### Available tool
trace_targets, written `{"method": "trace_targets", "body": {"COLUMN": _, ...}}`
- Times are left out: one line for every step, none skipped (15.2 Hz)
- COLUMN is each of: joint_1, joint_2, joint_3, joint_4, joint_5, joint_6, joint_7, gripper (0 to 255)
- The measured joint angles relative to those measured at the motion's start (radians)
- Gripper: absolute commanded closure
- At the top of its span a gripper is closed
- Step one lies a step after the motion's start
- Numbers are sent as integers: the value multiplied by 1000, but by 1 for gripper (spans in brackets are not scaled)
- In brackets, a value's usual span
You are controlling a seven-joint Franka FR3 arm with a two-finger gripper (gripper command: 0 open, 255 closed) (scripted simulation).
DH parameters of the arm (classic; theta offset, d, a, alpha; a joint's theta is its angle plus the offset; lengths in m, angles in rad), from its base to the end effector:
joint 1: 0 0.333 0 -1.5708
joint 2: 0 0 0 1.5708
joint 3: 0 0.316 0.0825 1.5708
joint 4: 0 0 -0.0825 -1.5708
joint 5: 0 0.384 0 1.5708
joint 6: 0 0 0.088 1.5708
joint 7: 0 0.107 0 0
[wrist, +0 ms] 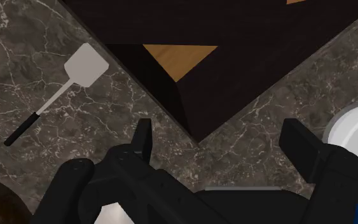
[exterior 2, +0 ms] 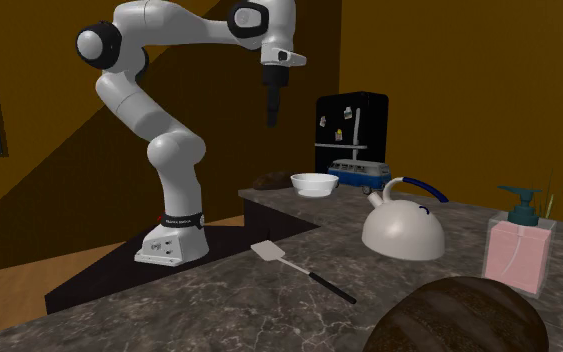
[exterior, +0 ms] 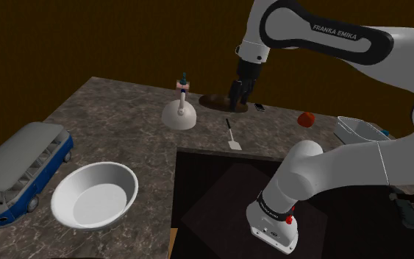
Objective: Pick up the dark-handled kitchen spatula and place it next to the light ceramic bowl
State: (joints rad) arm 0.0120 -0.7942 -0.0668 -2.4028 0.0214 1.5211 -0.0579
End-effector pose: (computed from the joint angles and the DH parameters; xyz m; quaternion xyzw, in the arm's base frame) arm 0.2973 -0.0191 0.5665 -0.9983 -0.0126 0.0426 0.0365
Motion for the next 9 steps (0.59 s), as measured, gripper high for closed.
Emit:
{"method": "trace_targets", "body": {"joint_1": 0, "joint_2": 0, "joint_3": 0, "joint_4": 0, "joint_5": 0, "joint_6": 0, "joint_7": 0, "gripper": 0}}
{"method": "trace_targets", "body": {"joint_1": -7, "joint_2": 4, "joint_3": -3, "joint_4": -9, "joint_5": -4, "joint_6": 15, "joint_7": 5, "gripper": 0}}
{"method": "trace_targets", "body": {"joint_1": -17, "joint_2": 12, "joint_3": -8, "joint_4": -24, "joint_5": -9, "joint_6": 41, "joint_7": 14, "gripper": 0}}
{"method": "trace_targets", "body": {"joint_1": -27, "joint_2": 20, "joint_3": -9, "joint_4": -44, "joint_5": -12, "joint_6": 73, "joint_7": 28, "gripper": 0}}
{"method": "trace_targets", "body": {"joint_1": -40, "joint_2": 31, "joint_3": -16, "joint_4": -60, "joint_5": -19, "joint_6": 105, "joint_7": 38, "gripper": 0}}
{"method": "trace_targets", "body": {"joint_1": -53, "joint_2": 53, "joint_3": -23, "joint_4": -69, "joint_5": -26, "joint_6": 140, "joint_7": 49, "gripper": 0}}
{"method": "trace_targets", "body": {"joint_1": -66, "joint_2": 71, "joint_3": -29, "joint_4": -79, "joint_5": -32, "joint_6": 174, "joint_7": 62, "gripper": 0}}
{"method": "trace_targets", "body": {"joint_1": -80, "joint_2": 85, "joint_3": -36, "joint_4": -95, "joint_5": -39, "joint_6": 208, "joint_7": 73, "gripper": 0}}
{"method": "trace_targets", "body": {"joint_1": -95, "joint_2": 98, "joint_3": -44, "joint_4": -114, "joint_5": -47, "joint_6": 246, "joint_7": 84, "gripper": 0}}
